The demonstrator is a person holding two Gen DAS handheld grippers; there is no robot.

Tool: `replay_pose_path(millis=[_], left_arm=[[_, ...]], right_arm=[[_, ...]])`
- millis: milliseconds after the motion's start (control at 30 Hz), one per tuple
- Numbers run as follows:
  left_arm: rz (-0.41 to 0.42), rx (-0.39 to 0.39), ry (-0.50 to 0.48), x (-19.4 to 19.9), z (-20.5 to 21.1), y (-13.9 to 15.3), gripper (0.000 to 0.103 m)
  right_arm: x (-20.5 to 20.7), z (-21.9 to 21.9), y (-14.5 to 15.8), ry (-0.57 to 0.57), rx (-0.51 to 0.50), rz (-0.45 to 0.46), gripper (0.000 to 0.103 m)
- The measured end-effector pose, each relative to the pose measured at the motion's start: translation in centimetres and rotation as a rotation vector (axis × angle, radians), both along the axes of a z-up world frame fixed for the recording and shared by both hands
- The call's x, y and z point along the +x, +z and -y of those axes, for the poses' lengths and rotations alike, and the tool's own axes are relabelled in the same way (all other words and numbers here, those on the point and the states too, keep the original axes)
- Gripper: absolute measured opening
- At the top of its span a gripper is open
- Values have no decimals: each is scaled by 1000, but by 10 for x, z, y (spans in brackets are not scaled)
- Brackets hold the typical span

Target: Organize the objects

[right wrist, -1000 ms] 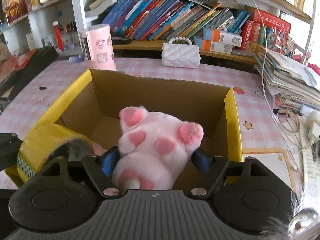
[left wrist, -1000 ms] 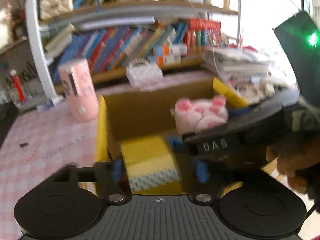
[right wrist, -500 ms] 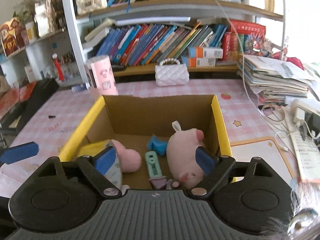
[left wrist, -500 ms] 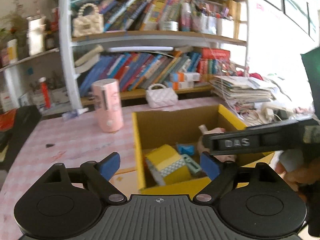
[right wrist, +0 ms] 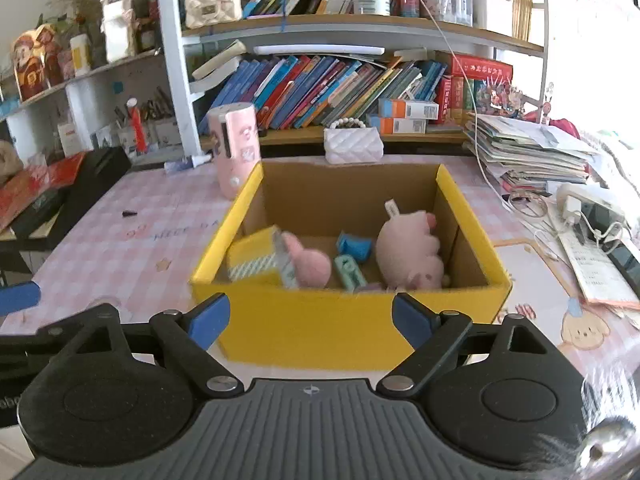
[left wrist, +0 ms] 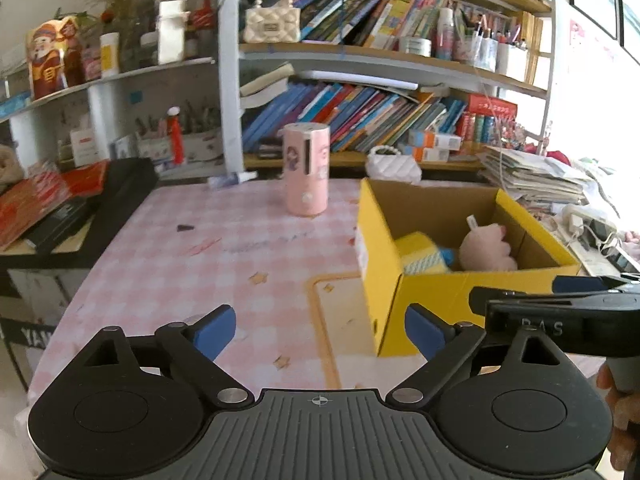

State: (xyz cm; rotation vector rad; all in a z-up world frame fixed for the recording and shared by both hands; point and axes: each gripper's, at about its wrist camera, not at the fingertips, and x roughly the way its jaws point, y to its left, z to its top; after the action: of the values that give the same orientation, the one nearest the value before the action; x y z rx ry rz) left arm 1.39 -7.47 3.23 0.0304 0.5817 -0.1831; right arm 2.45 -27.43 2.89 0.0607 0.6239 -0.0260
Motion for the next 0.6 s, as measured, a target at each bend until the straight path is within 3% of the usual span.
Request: replay_pose_path(millis=[600], left_arm=[[-33,65,35,-43,-30,-19,99]], right_arm=[[-59,-46,-19,-86,-68,-23,103]])
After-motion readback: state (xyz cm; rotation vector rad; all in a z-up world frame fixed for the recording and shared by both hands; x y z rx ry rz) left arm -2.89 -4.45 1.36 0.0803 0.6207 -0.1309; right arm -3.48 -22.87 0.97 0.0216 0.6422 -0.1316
